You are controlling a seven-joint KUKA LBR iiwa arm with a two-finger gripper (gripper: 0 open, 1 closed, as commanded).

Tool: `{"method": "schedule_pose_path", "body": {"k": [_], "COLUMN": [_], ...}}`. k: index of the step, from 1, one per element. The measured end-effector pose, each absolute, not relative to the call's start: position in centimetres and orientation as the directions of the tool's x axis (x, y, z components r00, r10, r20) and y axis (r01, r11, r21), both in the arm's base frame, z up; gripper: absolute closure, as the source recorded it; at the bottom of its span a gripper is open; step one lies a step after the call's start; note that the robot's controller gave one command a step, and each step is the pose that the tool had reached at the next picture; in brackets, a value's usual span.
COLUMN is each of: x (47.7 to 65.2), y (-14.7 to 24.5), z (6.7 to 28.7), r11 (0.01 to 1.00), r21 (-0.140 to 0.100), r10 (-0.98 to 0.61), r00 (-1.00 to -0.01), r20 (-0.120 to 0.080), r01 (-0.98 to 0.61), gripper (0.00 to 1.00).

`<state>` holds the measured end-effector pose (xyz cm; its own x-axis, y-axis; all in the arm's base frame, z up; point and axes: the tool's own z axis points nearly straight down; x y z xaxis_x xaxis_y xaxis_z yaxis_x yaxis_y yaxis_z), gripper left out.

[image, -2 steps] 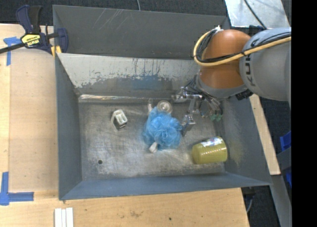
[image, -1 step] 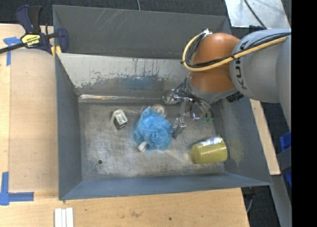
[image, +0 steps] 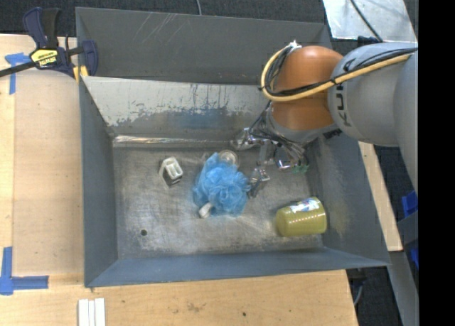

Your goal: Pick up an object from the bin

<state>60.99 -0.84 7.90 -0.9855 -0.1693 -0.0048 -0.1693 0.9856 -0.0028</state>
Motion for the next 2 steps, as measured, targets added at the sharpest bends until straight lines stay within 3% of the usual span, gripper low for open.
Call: {"method": "schedule_pose_path", "body": {"k": [1, 2], "x": [60.8, 59.7], "y": [3.8, 6.7], "z": [7.5, 7.5], "r11": [0.956, 0.962], "r21": [-0.006, -0.002], "r10": [-0.295, -0.272], "r00": [-0.956, -0.962], "r20": [-0.005, -0.01], "r01": [-0.295, -0.272], "gripper": [0.0, 0.0]}}
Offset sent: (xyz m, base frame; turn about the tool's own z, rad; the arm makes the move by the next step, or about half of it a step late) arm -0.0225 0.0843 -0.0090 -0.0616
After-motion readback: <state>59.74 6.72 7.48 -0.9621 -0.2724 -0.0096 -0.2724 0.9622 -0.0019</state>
